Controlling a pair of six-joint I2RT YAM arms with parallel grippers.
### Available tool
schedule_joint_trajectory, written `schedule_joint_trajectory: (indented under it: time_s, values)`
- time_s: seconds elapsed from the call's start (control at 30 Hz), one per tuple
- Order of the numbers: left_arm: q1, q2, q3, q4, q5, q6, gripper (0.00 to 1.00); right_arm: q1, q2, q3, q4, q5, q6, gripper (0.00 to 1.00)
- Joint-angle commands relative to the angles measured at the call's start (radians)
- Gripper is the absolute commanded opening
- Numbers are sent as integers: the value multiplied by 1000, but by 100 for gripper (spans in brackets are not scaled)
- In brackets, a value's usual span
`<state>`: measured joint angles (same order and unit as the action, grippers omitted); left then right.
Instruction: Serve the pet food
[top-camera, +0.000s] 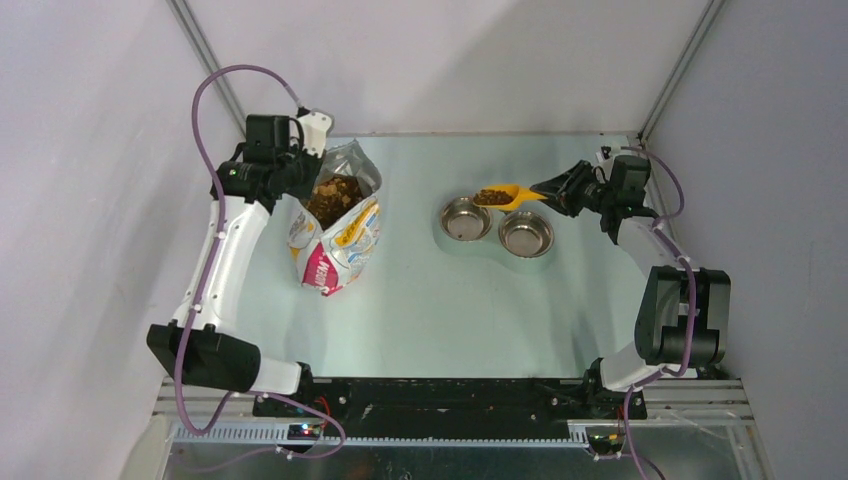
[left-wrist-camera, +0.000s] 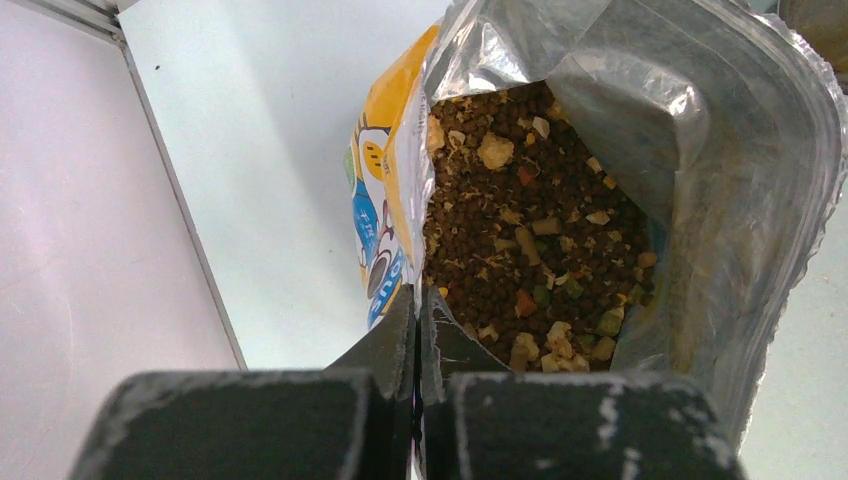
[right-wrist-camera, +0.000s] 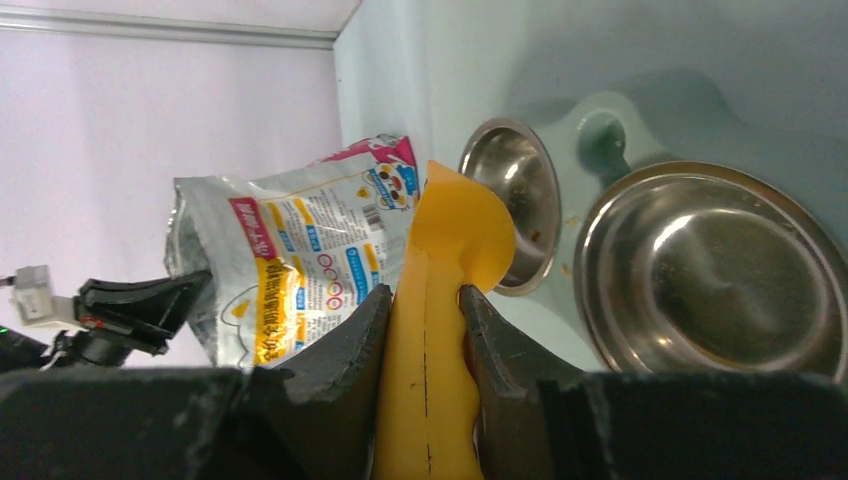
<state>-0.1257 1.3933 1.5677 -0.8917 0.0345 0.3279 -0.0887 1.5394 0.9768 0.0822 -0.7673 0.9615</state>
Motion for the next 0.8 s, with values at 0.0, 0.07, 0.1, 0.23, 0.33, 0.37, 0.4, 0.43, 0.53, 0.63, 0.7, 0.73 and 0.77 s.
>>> schedule_joint_trajectory:
  time_s: [0.0,0.07,0.1,0.23,0.33,0.37,0.4,0.43,0.53,0.63,0.7,0.73,0.77]
  values:
    - [6,-38,-10,19,25,-25,0,2,-26,7,-26,41,-104,0]
    - [6,-40,-12,18,26,-24,0,9,-24,16,-47,56,-137,0]
    - [7,-41,-12,18,27,-25,0,19,-25,22,-84,72,-153,0]
    - [7,-46,-15,17,32,-29,0,57,-26,60,-185,143,-253,0]
    - [8,-49,-17,17,36,-31,0,79,-30,78,-218,196,-301,0]
    - [7,-50,-17,17,38,-32,0,81,-29,81,-227,203,-310,0]
    - [7,-51,-19,18,39,-32,0,84,-29,86,-232,213,-315,0]
    - [7,-52,-19,18,40,-32,0,85,-30,89,-238,220,-327,0]
    - [8,-54,-25,20,43,-33,0,116,-33,112,-263,256,-361,0]
    - [8,-57,-34,24,51,-38,0,139,-34,140,-286,292,-407,0]
    - [8,-57,-36,25,56,-40,0,154,-36,158,-303,319,-433,0]
    - [7,-57,-36,25,59,-42,0,166,-33,164,-312,331,-443,0]
    - [7,-58,-36,24,64,-42,0,172,-31,174,-314,346,-465,0]
